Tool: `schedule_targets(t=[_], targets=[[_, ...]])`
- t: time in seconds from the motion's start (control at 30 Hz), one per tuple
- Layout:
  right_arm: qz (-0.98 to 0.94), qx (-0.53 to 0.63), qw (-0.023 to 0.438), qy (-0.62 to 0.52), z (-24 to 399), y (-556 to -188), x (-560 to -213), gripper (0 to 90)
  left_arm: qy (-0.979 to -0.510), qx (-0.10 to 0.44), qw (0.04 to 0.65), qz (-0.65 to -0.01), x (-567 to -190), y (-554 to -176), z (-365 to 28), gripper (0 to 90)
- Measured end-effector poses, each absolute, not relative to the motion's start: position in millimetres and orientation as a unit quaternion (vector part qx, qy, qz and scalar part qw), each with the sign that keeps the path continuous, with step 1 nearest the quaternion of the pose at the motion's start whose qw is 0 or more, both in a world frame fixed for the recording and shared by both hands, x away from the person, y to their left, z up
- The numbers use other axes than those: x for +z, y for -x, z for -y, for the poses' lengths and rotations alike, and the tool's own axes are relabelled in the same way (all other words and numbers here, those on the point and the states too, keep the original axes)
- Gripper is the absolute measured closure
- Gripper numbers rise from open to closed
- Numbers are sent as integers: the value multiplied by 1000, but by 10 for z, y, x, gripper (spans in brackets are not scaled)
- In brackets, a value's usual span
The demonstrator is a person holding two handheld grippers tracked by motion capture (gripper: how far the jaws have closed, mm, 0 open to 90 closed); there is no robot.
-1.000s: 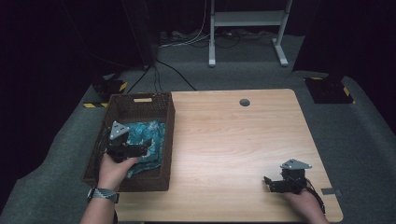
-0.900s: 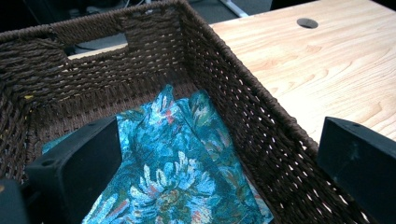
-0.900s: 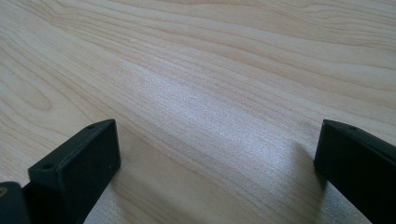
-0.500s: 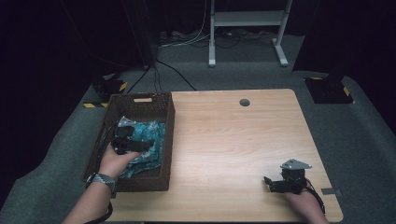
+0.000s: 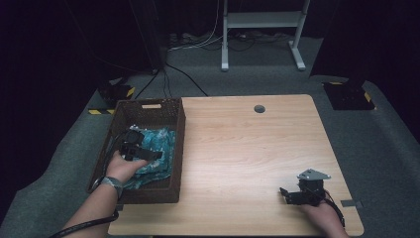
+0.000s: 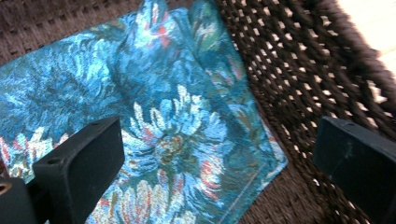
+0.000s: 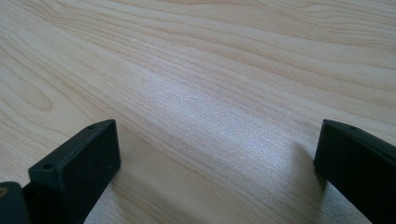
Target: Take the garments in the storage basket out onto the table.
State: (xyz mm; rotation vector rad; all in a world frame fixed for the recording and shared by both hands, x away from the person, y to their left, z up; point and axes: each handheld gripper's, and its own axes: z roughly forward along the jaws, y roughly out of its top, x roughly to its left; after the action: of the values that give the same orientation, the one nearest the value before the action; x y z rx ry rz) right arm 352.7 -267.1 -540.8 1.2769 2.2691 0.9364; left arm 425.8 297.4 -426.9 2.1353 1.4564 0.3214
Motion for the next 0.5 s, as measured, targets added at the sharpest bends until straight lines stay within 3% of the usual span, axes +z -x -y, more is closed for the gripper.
schedule_targets(t=[0.5], targets=[[-806, 334, 184, -452, 2674, -3528, -5408, 4, -810, 104, 214, -535, -4460, -4473, -2844, 47]])
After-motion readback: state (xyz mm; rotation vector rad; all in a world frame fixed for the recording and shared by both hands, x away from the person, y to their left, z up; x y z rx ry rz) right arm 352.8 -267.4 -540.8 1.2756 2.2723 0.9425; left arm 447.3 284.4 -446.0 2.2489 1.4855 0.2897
